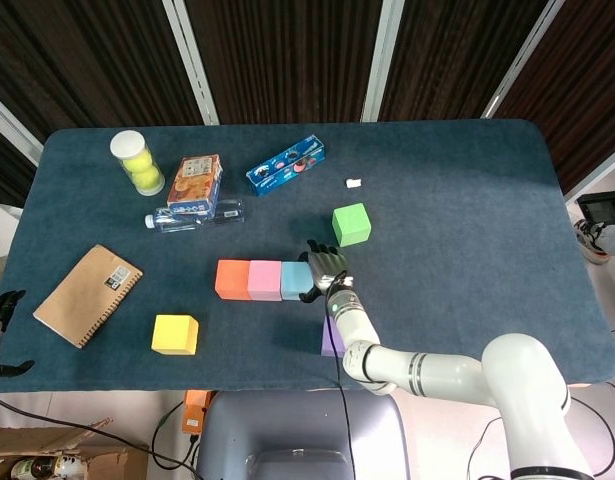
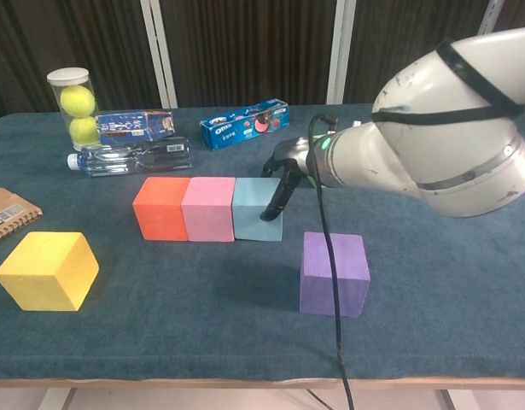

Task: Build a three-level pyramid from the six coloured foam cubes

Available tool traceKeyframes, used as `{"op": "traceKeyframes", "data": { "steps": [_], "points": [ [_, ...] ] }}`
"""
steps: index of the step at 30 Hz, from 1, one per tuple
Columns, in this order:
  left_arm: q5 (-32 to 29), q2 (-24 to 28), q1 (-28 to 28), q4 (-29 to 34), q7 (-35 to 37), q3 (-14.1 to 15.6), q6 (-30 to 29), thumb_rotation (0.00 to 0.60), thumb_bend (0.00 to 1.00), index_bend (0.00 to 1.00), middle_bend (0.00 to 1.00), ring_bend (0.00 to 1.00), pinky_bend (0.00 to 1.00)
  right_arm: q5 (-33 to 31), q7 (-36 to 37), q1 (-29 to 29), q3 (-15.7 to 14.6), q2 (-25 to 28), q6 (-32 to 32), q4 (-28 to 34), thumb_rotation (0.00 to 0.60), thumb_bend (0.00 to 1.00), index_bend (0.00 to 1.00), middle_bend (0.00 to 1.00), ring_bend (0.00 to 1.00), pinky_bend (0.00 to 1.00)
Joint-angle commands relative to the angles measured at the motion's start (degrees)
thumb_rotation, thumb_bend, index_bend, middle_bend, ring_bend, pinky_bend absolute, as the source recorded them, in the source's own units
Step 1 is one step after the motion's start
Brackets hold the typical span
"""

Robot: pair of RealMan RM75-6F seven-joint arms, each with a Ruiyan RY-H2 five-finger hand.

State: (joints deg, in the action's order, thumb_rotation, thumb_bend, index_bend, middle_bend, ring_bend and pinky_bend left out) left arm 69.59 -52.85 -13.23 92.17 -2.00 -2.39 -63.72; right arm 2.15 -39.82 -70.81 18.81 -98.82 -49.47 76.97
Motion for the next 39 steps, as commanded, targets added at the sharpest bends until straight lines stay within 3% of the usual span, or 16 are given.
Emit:
{"op": "traceKeyframes", "data": {
  "steps": [1, 8, 27, 30, 39],
  "points": [
    [0.0, 0.0, 0.0, 0.0, 0.0, 0.0, 0.1, 0.600, 0.11, 0.07, 0.07, 0.00, 0.12, 0.0, 0.2, 0.1, 0.1, 0.1, 0.1, 0.1, 0.600, 0.20, 0.48, 0.01, 0.00, 0.00],
    [-0.1, -0.1, -0.1, 0.0, -0.2, 0.0, 0.2, 0.600, 0.11, 0.08, 0.07, 0.00, 0.12, 0.0, 0.4, 0.0, 0.1, -0.1, 0.6, -0.2, 0.600, 0.20, 0.43, 0.01, 0.00, 0.00],
    [-0.1, -0.1, -0.1, 0.0, -0.1, 0.0, 0.2, 0.600, 0.11, 0.08, 0.07, 0.00, 0.12, -0.3, 1.0, -0.2, -0.1, 0.0, 1.7, -0.1, 0.600, 0.20, 0.05, 0.00, 0.00, 0.00],
    [0.0, 0.1, 0.0, 0.1, 0.0, 0.0, 0.0, 0.600, 0.11, 0.07, 0.07, 0.00, 0.12, 0.0, 1.3, 0.2, -0.2, 1.2, 1.9, 1.4, 0.600, 0.20, 0.00, 0.00, 0.00, 0.00],
    [1.7, 1.0, 0.6, 2.0, 0.8, 0.7, -0.7, 0.600, 0.11, 0.08, 0.07, 0.00, 0.12, 4.9, 5.4, 4.3, -0.2, 9.5, 1.0, 11.8, 0.600, 0.20, 0.00, 0.00, 0.00, 0.00]
  ]
}}
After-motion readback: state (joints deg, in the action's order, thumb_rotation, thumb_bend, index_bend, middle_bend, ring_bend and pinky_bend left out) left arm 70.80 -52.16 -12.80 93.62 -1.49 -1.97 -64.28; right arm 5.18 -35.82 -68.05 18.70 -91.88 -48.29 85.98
